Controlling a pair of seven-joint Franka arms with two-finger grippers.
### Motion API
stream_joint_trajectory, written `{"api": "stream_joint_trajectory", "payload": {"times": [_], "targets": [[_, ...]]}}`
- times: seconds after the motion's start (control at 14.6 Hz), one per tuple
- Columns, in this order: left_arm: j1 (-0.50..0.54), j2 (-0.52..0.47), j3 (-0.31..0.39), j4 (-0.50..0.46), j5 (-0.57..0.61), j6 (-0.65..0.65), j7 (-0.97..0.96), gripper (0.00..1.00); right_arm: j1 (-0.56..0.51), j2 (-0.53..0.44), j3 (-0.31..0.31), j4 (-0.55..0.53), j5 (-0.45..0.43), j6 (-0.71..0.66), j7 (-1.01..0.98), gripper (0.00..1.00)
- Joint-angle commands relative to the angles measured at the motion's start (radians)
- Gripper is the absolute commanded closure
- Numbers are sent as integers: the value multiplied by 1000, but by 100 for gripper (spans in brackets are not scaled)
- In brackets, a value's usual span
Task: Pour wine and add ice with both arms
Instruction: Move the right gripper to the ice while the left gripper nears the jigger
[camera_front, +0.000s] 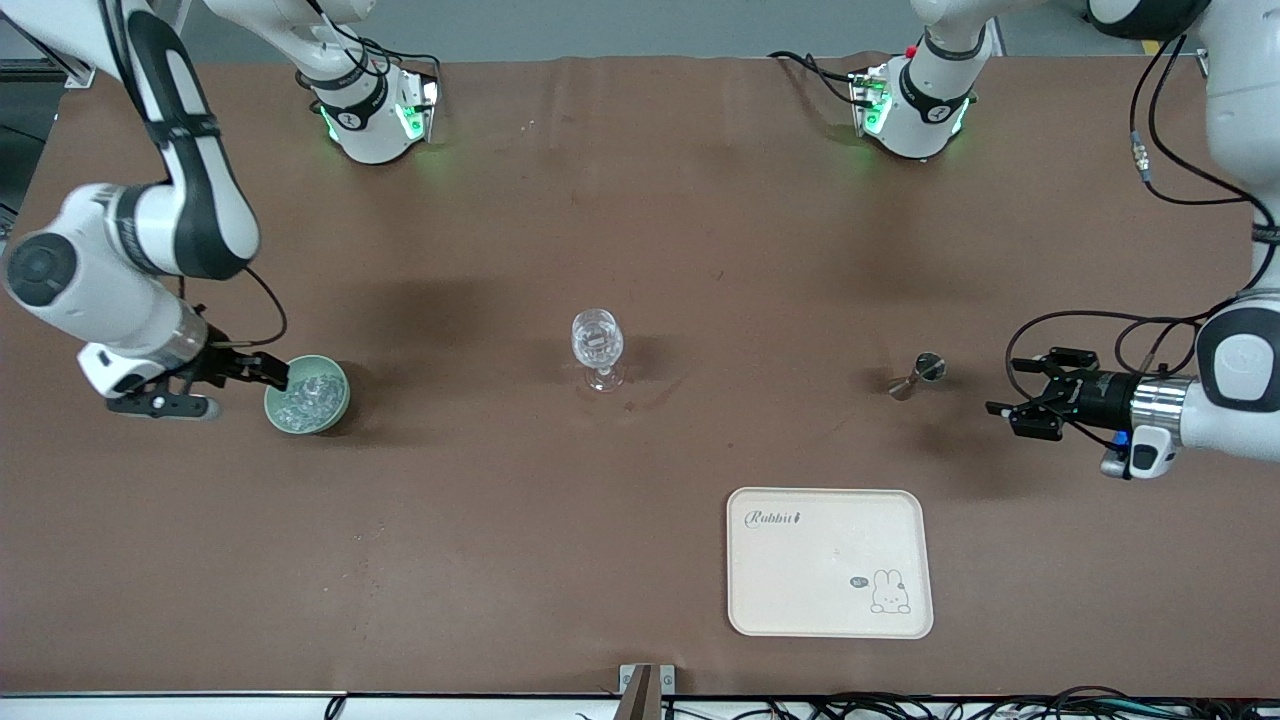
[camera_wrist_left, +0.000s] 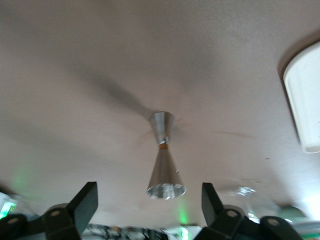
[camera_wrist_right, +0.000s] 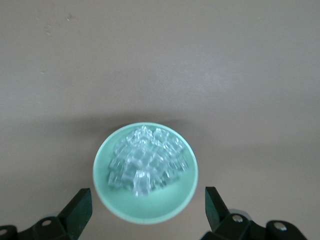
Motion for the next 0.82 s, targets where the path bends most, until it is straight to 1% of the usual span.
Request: {"api": "stream_joint_trajectory", "payload": {"times": [0.0, 0.14, 0.21, 0.41, 0.55, 0.75], "targets": [[17, 70, -8, 19, -74, 21, -21, 14, -6, 41, 15, -81, 7, 157, -6, 0], [17, 90, -8, -4, -126, 22, -21, 17, -8, 86, 17, -81, 7, 189, -4, 1], [17, 97, -8, -18, -152, 22, -21, 19, -6, 97, 17, -81, 7, 191, -4, 3], [13, 113, -9, -52, -175, 22, -6, 27, -5, 98, 21, -87, 7, 137, -1, 11], [8, 114, -12, -70, -195, 19, -8, 30, -6, 95, 24, -87, 7, 120, -1, 20], [7, 130, -17, -86, -220, 19, -5, 32, -8, 97, 24, -86, 7, 110, -3, 35]]}}
